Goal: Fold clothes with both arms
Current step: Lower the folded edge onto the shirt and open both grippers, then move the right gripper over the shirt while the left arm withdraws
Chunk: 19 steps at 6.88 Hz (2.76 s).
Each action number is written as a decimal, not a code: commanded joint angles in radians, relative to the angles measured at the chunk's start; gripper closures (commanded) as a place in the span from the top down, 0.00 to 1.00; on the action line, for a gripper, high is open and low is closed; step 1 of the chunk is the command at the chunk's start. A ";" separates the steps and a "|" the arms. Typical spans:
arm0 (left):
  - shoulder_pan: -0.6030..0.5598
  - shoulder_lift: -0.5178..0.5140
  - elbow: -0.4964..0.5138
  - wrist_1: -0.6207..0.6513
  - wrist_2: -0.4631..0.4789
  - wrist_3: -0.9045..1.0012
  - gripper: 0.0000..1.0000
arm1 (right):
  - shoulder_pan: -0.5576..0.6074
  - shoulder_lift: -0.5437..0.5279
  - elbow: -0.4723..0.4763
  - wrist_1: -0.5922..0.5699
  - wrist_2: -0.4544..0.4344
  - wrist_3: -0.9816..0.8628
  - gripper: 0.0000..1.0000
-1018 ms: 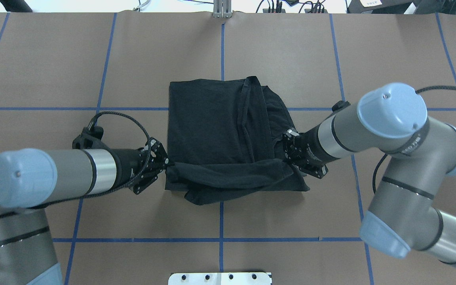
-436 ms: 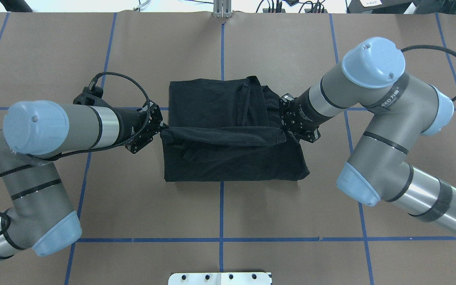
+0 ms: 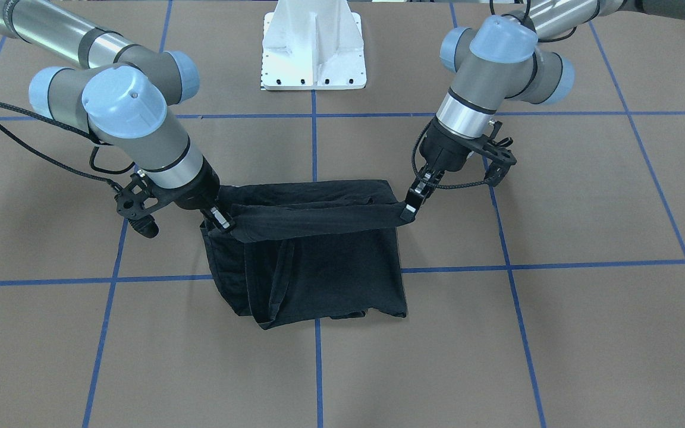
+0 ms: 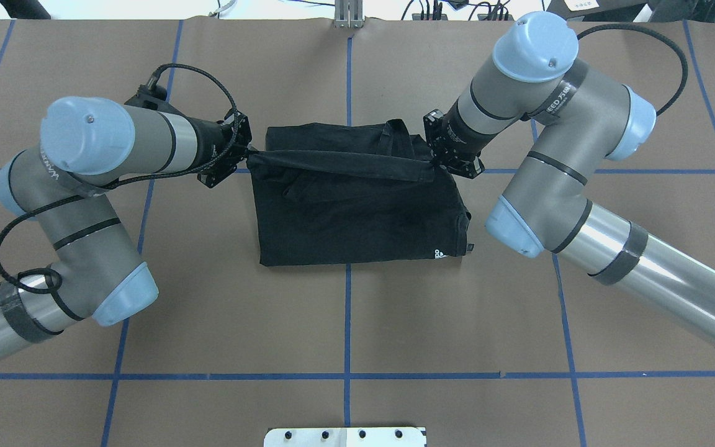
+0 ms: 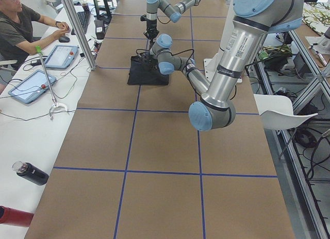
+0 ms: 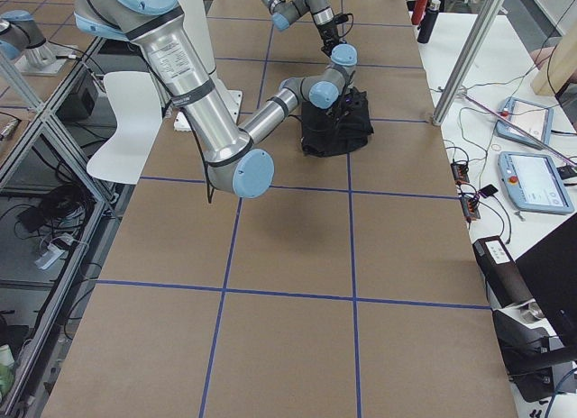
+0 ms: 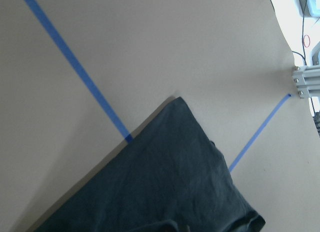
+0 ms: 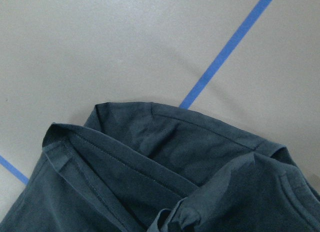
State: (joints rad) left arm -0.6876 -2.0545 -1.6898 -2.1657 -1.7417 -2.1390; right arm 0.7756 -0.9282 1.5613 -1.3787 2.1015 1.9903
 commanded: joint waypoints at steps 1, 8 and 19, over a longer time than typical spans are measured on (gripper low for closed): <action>-0.027 -0.036 0.148 -0.107 0.002 0.040 0.00 | 0.013 0.072 -0.114 0.004 -0.001 -0.039 0.00; -0.116 -0.246 0.569 -0.341 0.040 0.093 0.60 | 0.099 0.289 -0.469 0.136 -0.005 -0.087 1.00; -0.316 0.148 0.138 -0.318 -0.306 0.591 0.57 | -0.256 0.248 -0.251 0.121 -0.351 -0.132 0.00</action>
State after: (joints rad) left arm -0.9967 -1.9263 -1.5379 -2.4825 -2.0397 -1.5517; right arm 0.5340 -0.7218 1.3662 -1.2572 1.7695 1.8724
